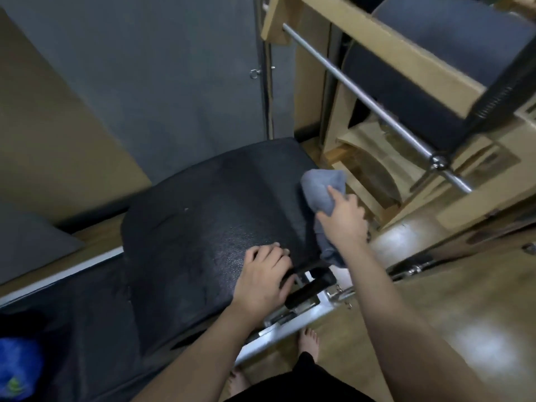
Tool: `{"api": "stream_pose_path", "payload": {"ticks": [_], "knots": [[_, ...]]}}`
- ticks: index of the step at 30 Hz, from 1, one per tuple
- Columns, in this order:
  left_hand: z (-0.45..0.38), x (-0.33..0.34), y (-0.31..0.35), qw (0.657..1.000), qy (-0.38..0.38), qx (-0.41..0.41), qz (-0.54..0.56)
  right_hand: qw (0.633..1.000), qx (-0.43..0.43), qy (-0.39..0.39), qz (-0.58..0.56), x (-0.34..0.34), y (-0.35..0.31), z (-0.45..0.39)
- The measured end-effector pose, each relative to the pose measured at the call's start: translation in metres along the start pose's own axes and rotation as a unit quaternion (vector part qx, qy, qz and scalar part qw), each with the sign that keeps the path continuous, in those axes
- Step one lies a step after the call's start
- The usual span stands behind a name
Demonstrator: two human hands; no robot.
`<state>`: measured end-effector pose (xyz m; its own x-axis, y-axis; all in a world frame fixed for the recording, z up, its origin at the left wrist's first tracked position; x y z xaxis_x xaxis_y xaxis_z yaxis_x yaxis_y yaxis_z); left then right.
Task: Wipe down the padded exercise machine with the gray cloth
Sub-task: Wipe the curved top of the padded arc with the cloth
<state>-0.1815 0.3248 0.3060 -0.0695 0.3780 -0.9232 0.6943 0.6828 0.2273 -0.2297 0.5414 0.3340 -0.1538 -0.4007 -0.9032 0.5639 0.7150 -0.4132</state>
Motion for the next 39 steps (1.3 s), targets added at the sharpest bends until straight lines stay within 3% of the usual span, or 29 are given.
{"api": "stream_pose_path", "payload": {"ticks": [3,5,9,12,14,18,21,24,26,30,34,36,39], "knots": [[0.000,0.000,0.001,1.000,-0.015,0.000,-0.001,0.998,0.061,-0.001,-0.008,0.000,-0.004,-0.023],[-0.001,0.001,0.003,1.000,-0.015,0.004,0.001,0.999,0.043,0.007,0.015,0.003,-0.017,-0.021],[-0.003,0.004,0.005,1.000,0.002,0.005,-0.010,0.993,-0.118,-0.009,0.030,0.011,-0.049,0.011],[-0.004,0.006,0.006,0.999,0.033,-0.002,-0.004,0.962,-0.265,-0.060,0.034,0.019,-0.063,0.032],[-0.004,0.005,0.006,0.999,0.045,-0.002,0.006,0.949,-0.306,-0.078,0.019,0.020,-0.061,0.029],[-0.005,0.003,0.004,0.997,0.049,-0.056,0.034,0.972,-0.225,-0.061,-0.002,0.017,-0.054,-0.009],[-0.006,0.004,0.005,0.993,0.036,-0.111,0.030,0.994,-0.106,-0.015,0.003,0.016,-0.052,-0.044],[-0.012,0.002,0.006,0.978,0.021,-0.203,0.032,0.999,0.022,-0.014,-0.023,0.013,-0.056,-0.075],[-0.018,0.002,0.007,0.970,0.011,-0.243,0.030,0.999,0.048,-0.011,-0.004,0.014,-0.068,-0.078],[-0.021,0.006,0.009,0.969,0.002,-0.247,-0.004,0.993,-0.112,0.010,0.045,0.027,-0.101,-0.041],[-0.022,0.008,0.009,0.971,0.013,-0.238,-0.021,0.938,-0.336,-0.046,0.064,0.037,-0.123,-0.014],[-0.023,0.007,0.008,0.972,0.009,-0.234,-0.027,0.933,-0.351,-0.060,0.051,0.036,-0.124,-0.023],[-0.021,0.007,0.007,0.971,-0.002,-0.236,-0.035,0.965,-0.258,-0.042,0.025,0.038,-0.118,-0.057]]}}
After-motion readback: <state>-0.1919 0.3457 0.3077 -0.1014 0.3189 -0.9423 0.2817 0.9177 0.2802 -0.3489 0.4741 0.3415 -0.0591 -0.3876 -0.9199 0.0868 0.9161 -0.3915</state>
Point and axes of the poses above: each hand's wrist, its own z-axis away from the middle knuckle, its own x-axis out of the palm, y = z × x, the point moved 1 cm from there along -z, towards the middle knuckle, and after that the axes turned 5 degrees about y, right-handed, at the moved point
